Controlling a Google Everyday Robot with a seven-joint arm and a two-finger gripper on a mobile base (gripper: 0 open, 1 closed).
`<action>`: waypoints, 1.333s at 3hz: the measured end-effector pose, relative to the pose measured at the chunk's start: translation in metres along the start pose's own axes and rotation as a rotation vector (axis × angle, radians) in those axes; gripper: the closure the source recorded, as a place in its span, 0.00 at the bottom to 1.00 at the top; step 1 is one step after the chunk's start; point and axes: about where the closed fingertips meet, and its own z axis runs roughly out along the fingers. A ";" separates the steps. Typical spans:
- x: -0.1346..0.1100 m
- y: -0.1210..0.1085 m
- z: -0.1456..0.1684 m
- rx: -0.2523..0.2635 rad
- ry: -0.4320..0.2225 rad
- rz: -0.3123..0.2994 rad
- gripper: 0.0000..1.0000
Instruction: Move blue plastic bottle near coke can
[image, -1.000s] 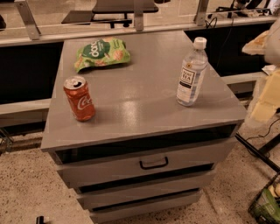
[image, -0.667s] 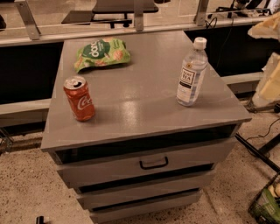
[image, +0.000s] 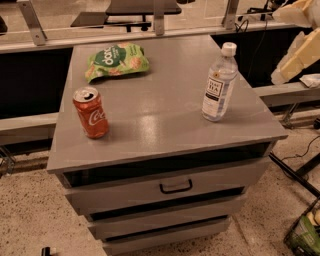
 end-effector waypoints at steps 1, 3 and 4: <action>0.000 0.000 0.000 0.000 0.000 0.000 0.00; -0.018 -0.003 0.014 -0.042 -0.131 0.051 0.00; -0.036 -0.001 0.025 -0.048 -0.190 0.037 0.00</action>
Offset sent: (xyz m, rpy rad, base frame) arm 0.0030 0.0059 0.0020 0.1187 0.0277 0.0088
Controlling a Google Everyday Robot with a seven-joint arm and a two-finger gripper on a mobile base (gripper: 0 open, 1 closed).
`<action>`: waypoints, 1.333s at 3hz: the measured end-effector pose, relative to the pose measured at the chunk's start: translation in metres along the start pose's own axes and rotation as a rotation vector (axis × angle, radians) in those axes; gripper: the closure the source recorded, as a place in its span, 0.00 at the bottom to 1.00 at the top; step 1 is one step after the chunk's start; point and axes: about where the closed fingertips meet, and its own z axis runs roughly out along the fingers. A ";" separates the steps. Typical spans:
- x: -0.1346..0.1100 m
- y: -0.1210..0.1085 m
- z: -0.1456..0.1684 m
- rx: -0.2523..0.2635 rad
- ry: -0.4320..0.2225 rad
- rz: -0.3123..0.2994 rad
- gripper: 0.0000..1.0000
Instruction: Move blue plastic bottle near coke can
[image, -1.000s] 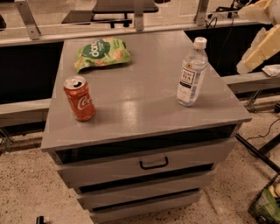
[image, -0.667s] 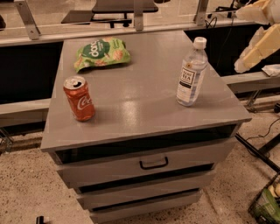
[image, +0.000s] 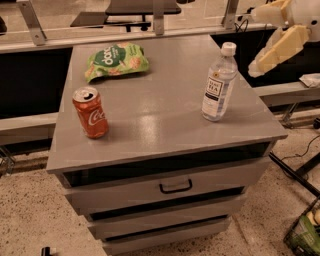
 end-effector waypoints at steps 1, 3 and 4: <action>0.003 0.005 0.015 -0.004 -0.012 -0.024 0.00; 0.023 -0.002 0.038 -0.039 -0.091 0.104 0.00; 0.009 0.002 0.043 -0.088 -0.176 0.209 0.00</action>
Offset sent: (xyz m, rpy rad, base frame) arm 0.0159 0.0088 -0.0551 0.0727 0.0369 -0.0071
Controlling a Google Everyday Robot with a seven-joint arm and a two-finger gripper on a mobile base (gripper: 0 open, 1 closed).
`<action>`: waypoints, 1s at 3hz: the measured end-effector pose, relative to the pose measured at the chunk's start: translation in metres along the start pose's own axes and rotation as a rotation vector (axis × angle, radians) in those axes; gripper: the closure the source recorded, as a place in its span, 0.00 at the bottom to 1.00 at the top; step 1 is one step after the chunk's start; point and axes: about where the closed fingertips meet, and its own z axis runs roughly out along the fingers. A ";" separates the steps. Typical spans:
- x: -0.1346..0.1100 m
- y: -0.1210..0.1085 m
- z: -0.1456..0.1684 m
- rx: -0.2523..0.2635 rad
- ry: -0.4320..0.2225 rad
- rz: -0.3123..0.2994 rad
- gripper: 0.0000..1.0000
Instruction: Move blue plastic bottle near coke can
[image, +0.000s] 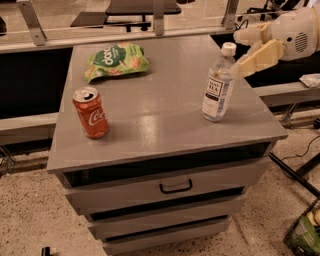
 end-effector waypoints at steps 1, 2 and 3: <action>0.000 0.000 0.000 0.000 0.000 0.000 0.00; 0.000 0.000 0.003 -0.005 -0.001 0.000 0.18; -0.001 0.000 0.007 -0.010 -0.001 -0.001 0.49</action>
Offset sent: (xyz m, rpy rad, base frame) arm 0.0000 0.0001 0.0000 0.0000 0.0000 0.0001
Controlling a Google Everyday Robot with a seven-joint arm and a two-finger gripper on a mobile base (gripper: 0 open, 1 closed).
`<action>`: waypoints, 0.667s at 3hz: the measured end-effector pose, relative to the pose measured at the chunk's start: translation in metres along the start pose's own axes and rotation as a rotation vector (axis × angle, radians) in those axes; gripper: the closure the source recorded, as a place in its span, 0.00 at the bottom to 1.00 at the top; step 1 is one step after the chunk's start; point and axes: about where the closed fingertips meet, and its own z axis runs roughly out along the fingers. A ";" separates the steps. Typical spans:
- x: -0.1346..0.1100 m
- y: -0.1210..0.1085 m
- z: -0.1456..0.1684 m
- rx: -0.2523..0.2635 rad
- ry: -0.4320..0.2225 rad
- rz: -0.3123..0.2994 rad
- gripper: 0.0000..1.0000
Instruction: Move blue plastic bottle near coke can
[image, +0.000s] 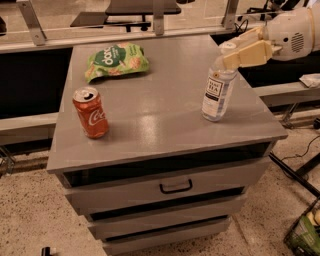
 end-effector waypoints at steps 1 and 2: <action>0.000 0.000 0.002 -0.003 0.000 0.000 0.72; -0.013 0.003 0.004 -0.021 -0.015 -0.021 0.96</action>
Offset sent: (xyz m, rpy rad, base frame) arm -0.0032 0.0154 0.0292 0.0246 -0.0392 0.0572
